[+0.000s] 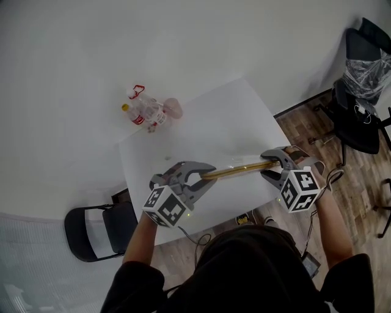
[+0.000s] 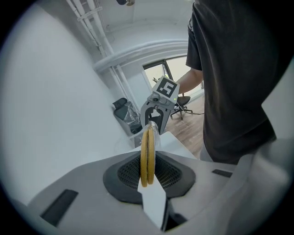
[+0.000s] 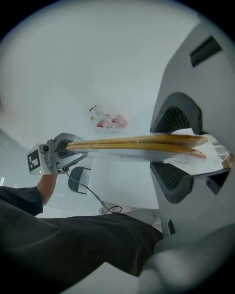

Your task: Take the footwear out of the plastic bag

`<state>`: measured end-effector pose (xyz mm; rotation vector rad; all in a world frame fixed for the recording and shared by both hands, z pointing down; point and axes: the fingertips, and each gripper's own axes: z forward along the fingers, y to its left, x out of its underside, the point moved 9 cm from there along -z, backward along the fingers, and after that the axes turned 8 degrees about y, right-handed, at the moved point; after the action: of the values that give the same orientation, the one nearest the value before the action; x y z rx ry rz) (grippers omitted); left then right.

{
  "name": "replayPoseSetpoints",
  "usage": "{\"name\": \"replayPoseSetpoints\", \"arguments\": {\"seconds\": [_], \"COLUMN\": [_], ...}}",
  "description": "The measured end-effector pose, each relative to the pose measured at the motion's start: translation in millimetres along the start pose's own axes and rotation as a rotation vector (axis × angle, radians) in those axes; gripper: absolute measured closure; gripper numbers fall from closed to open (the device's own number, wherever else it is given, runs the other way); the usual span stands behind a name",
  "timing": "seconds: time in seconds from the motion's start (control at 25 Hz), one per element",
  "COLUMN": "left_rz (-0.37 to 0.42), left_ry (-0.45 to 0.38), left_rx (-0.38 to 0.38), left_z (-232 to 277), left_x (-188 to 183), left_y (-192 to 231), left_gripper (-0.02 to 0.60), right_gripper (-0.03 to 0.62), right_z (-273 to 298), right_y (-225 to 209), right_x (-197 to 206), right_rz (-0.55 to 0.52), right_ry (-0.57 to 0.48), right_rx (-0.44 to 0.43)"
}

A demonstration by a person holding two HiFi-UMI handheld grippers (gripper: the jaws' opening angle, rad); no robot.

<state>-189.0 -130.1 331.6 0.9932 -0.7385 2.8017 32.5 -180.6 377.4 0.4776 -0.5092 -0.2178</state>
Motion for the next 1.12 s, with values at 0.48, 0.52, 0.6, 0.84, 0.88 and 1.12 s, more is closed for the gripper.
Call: {"name": "replayPoseSetpoints", "arguments": {"seconds": [0.48, 0.52, 0.6, 0.84, 0.88, 1.12], "left_rz": [0.009, 0.007, 0.001, -0.012, -0.015, -0.056], "left_ry": [-0.003, -0.004, -0.006, -0.014, -0.017, -0.018], "left_rx": [-0.049, -0.050, -0.052, -0.068, -0.070, -0.072], "left_z": [-24.4, -25.2, -27.5, -33.9, -34.4, -41.2], "left_x": [11.2, 12.6, 16.8, 20.5, 19.7, 22.8], "left_y": [-2.2, -2.2, -1.7, 3.0, 2.4, 1.7], "left_gripper": [0.505, 0.505, 0.505, 0.505, 0.505, 0.505], "right_gripper": [0.467, 0.467, 0.467, 0.476, 0.477, 0.480], "right_z": [9.3, 9.9, 12.1, 8.4, 6.5, 3.9], "right_y": [-2.4, -2.6, -3.0, -10.0, -11.0, -15.9], "right_x": [5.3, 6.4, 8.3, 18.2, 20.3, 26.5], "right_rz": [-0.019, -0.020, -0.024, -0.013, -0.012, 0.001], "right_ry": [0.044, 0.049, 0.063, 0.076, 0.079, 0.090], "right_rx": [0.036, 0.036, 0.032, 0.023, 0.022, 0.007]}}
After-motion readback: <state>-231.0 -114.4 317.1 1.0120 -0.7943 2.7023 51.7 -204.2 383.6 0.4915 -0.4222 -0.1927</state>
